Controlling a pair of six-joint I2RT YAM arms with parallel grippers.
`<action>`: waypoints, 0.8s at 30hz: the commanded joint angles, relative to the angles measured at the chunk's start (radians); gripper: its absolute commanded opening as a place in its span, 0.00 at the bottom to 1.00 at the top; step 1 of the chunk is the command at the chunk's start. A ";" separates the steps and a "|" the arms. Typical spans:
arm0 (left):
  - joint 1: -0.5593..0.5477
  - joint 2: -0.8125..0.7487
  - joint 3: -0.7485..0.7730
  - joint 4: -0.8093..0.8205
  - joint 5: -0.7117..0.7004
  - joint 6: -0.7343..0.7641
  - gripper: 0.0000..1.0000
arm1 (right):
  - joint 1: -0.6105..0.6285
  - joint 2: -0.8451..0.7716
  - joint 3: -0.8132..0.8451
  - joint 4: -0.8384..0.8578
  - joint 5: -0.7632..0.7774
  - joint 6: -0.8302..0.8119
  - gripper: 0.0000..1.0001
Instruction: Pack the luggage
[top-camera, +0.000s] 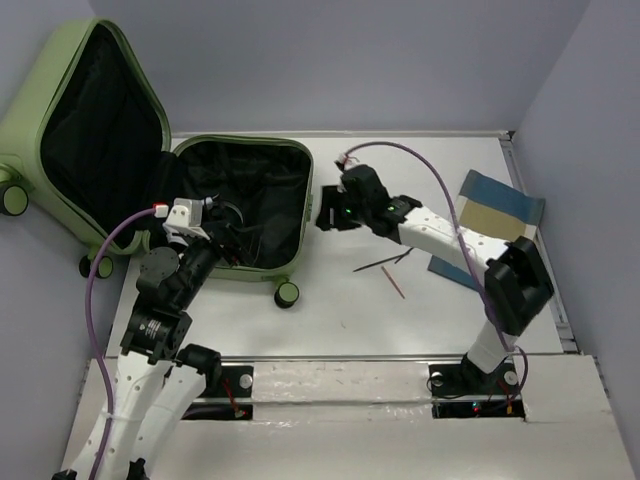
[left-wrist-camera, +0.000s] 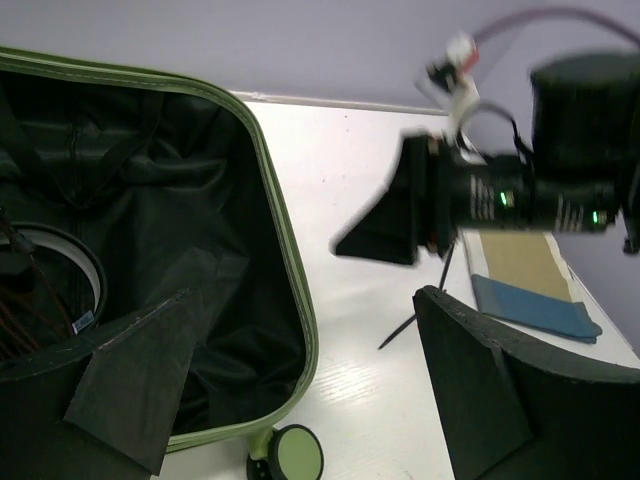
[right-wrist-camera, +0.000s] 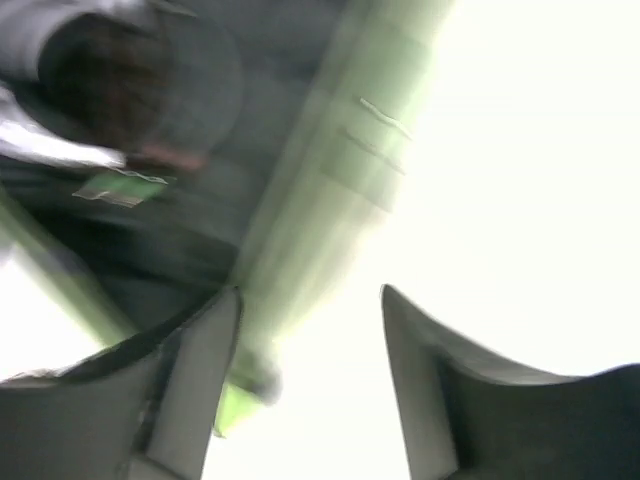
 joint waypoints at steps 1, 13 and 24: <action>0.007 -0.004 0.025 0.046 0.027 0.014 0.99 | -0.102 -0.272 -0.417 -0.053 0.204 -0.001 0.52; 0.005 0.001 0.022 0.051 0.033 0.012 0.99 | -0.185 -0.342 -0.741 -0.122 0.204 0.030 0.52; 0.004 -0.004 0.025 0.053 0.033 0.014 0.99 | -0.100 -0.259 -0.718 -0.172 0.184 0.036 0.14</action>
